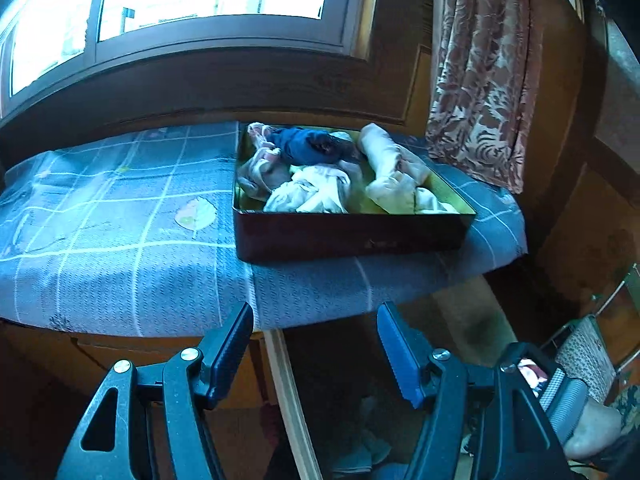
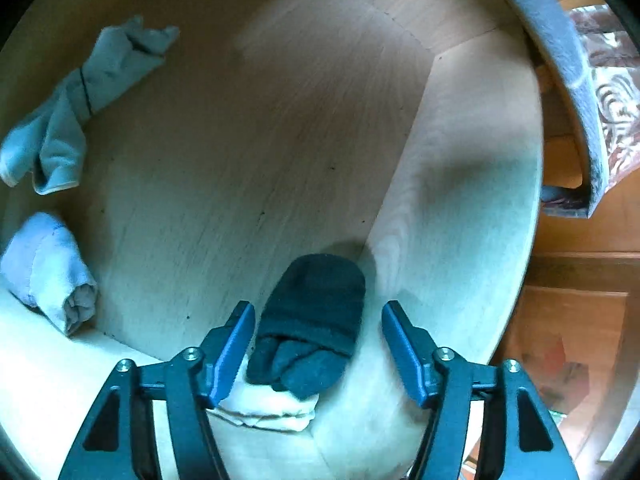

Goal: Take underwear out of drawer
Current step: 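Withdraw the left tool from the tin box back toward the drawer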

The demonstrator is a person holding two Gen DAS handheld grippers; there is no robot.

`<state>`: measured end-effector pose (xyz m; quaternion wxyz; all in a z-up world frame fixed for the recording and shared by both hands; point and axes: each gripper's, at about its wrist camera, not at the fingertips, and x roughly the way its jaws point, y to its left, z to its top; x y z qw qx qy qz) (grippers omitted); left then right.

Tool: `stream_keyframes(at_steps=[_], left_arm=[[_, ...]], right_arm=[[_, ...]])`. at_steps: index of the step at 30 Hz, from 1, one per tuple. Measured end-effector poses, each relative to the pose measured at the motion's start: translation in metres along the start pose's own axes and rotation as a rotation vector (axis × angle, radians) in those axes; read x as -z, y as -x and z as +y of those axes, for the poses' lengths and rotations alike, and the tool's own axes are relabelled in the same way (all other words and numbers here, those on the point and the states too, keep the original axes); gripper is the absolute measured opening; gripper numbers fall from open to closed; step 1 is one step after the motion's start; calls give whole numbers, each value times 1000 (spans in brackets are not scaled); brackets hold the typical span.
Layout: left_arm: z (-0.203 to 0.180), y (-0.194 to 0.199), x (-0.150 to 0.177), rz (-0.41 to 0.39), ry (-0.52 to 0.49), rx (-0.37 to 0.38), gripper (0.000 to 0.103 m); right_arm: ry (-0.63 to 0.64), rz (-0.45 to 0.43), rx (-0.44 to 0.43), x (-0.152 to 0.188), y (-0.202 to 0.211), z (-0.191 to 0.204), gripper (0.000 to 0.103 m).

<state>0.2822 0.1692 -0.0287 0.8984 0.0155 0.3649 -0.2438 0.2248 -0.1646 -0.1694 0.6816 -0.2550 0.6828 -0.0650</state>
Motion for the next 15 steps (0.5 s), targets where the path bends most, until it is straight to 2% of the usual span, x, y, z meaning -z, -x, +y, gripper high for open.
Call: stream_keyframes(at_steps=[1, 2, 5, 8, 9, 10, 12, 14, 15], left_arm=[[0, 0, 2, 2, 1, 4, 65], [1, -1, 4, 6, 2, 10, 65], [6, 0, 9, 11, 14, 18, 65], [9, -1, 16, 24, 21, 20, 65], [9, -1, 18, 26, 19, 21, 65], [9, -1, 19, 27, 18, 18, 65], [9, 0, 20, 28, 20, 14, 65], [8, 1, 21, 29, 19, 14, 65], [7, 1, 21, 31, 19, 15, 65]], right_arm=[[16, 20, 9, -3, -2, 6, 62], [26, 36, 4, -6, -4, 12, 65], [29, 50, 69, -13, -9, 19, 67], [44, 51, 98, -9, -8, 24, 58], [36, 37, 100, -8, -6, 22, 31], [14, 37, 49, -8, -4, 20, 26], [18, 40, 62, -8, -4, 24, 28], [12, 54, 46, -8, -6, 29, 38], [-6, 56, 19, -9, -5, 28, 48]])
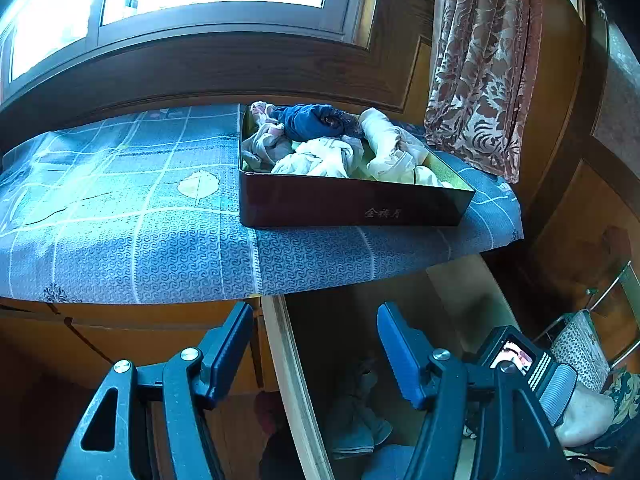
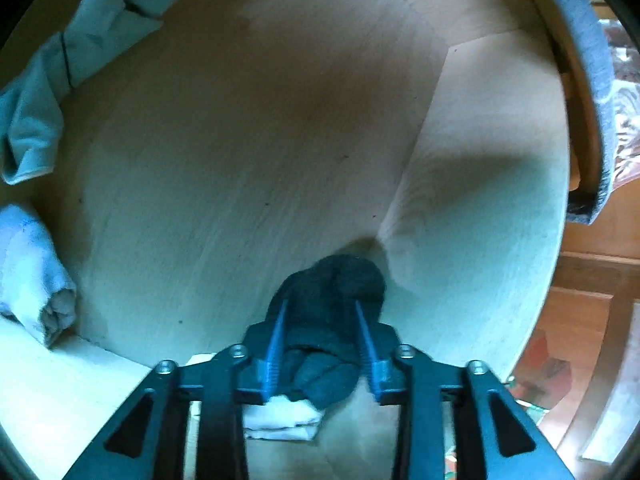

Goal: Take underwear out of drawer
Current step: 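Withdraw the left tool from the tin box back toward the drawer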

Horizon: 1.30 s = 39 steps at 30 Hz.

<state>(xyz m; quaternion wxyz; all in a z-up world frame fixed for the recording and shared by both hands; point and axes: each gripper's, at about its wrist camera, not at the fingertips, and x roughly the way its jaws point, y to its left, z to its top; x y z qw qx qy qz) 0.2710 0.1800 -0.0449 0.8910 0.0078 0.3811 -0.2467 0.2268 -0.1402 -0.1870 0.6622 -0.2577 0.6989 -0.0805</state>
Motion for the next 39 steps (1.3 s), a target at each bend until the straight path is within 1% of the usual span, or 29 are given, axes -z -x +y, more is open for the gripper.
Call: stream_keyframes(at_steps=[1, 4, 5, 6, 8, 9, 10, 12, 15, 18, 19, 24, 28, 30, 31, 32, 39], left_arm=[[-1, 0, 1, 3, 0, 4, 65], [-5, -1, 2, 7, -11, 5, 65], [-7, -2, 3, 12, -18, 6, 65], [-9, -2, 3, 14, -21, 10, 65], [-12, -3, 5, 19, -27, 19, 65], [-13, -2, 5, 20, -31, 24, 65], [-14, -2, 6, 21, -36, 27, 65], [-16, -3, 7, 22, -41, 27, 65], [-18, -5, 11, 33, -33, 31, 65], [-20, -7, 14, 44, -34, 27, 65], [-20, -8, 15, 47, -33, 24, 65], [-20, -7, 21, 55, -17, 18, 65], [-18, -6, 27, 66, -7, 1, 65], [-16, -5, 30, 71, 2, 0, 65], [-15, -3, 31, 70, 8, -3, 65], [-14, -3, 33, 71, 9, -4, 65], [-14, 2, 46, 83, 22, -16, 65]], right_arm=[[-12, 3, -27, -4, 0, 1, 59], [-15, 16, -44, -10, -3, 3, 64], [-5, 24, -39, -13, -9, 1, 63], [9, 26, -35, -14, -13, 2, 61], [38, 25, -18, -17, -16, 6, 45], [38, 16, -7, -15, -15, 4, 35], [35, 11, -26, -8, -19, 8, 30], [30, 2, -46, -5, -21, 3, 26], [6, -13, -68, -5, -20, 1, 25], [-51, -33, -118, -3, -22, -19, 24], [-64, -36, -131, -6, -15, -30, 23], [-102, -56, -165, -5, -16, -45, 23], [-93, -54, -160, 0, -19, -45, 24], [-76, -29, -152, 0, -23, -38, 26], [-74, -24, -151, -3, -21, -27, 27], [-76, -22, -157, -6, -20, -25, 27], [-82, -20, -170, -14, -17, -33, 27]])
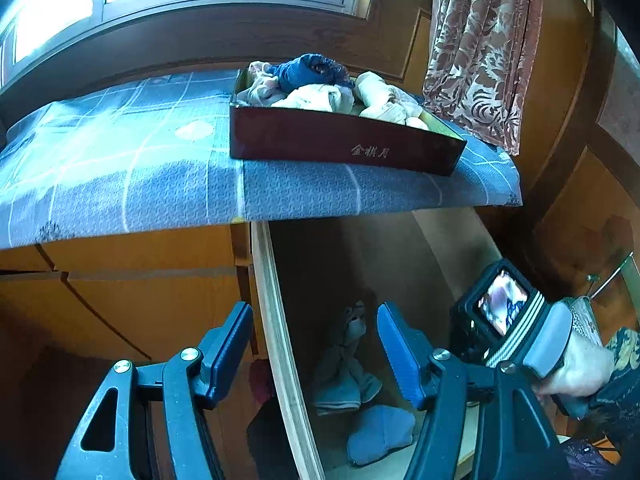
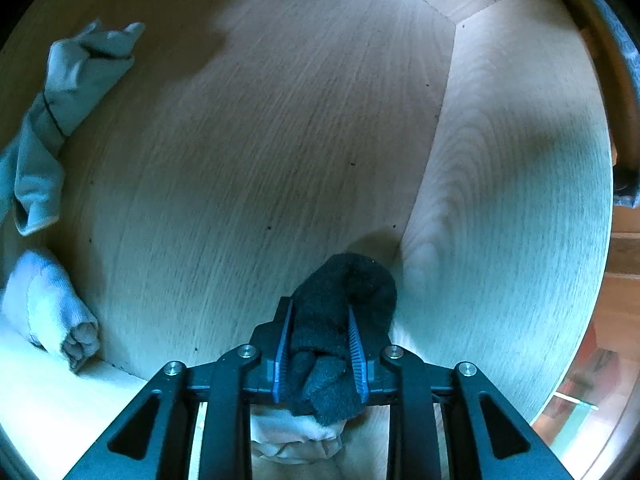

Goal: Take underwear out of drawer
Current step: 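Withdraw the left tool from the tin box back toward the drawer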

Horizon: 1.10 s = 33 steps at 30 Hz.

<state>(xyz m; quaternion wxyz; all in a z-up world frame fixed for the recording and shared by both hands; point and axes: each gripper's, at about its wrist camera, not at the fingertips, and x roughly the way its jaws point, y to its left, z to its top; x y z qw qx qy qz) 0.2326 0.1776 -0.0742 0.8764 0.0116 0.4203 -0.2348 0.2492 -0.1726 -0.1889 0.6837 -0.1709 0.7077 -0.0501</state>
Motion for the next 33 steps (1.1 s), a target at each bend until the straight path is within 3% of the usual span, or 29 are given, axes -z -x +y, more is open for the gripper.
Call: stream_keyframes(at_steps=[18, 33], left_arm=[[-3, 15, 46, 61, 52, -43, 65], [0, 34, 79, 64, 102, -90, 65]], right_arm=[[7, -36, -30, -2, 5, -4, 27], [25, -47, -34, 8, 6, -3, 29]])
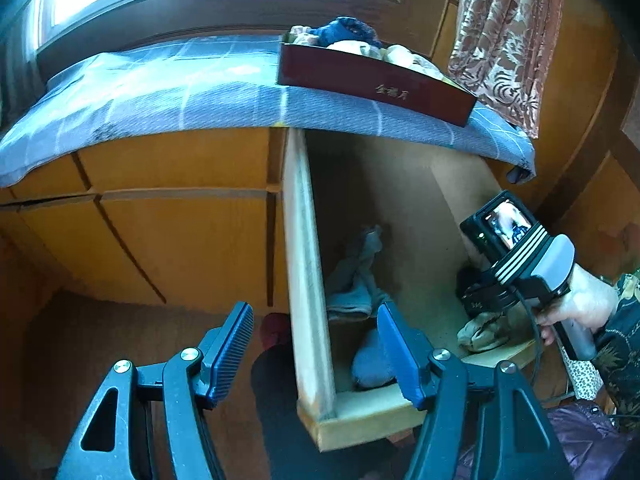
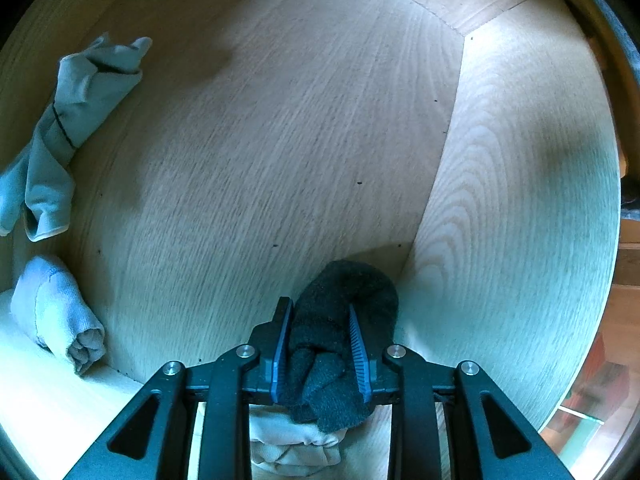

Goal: Take underwear out of drawer
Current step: 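Withdraw the left tool from the tin box back toward the drawer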

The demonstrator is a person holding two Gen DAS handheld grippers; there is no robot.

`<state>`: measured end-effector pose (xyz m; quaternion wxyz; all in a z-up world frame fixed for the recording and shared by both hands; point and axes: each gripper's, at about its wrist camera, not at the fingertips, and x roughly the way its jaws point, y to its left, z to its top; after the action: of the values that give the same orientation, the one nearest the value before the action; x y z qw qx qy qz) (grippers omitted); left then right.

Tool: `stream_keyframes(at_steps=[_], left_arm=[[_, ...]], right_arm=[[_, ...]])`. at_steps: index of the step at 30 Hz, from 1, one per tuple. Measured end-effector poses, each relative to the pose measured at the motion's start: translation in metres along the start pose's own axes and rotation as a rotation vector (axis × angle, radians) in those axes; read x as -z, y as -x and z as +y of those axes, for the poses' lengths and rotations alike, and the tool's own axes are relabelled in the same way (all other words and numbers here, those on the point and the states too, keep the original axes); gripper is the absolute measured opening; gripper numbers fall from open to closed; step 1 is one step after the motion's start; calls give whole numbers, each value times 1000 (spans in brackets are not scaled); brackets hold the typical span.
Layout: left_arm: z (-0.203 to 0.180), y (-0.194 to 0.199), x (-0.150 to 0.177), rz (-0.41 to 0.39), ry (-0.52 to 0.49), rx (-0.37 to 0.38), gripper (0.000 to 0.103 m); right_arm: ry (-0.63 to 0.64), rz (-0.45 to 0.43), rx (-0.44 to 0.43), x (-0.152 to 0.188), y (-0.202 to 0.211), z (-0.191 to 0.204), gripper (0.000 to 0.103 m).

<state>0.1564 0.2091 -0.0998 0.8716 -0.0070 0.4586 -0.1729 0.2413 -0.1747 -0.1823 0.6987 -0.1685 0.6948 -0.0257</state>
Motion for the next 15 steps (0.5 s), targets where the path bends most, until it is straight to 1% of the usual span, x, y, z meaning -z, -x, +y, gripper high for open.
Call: stream_keyframes(at_steps=[3, 6, 11, 15], left_arm=[[2, 2, 6, 11, -1, -12, 65], [-5, -1, 8, 20, -36, -25, 65], [-18, -6, 4, 28, -55, -9, 65], [-33, -9, -1, 32, -88, 7, 65]], right_arm=[[-2, -3, -5, 1, -3, -1, 29], [-6, -9, -14, 2, -2, -3, 29], [1, -14, -18, 3, 2, -6, 29], [14, -15, -14, 4, 3, -5, 29]])
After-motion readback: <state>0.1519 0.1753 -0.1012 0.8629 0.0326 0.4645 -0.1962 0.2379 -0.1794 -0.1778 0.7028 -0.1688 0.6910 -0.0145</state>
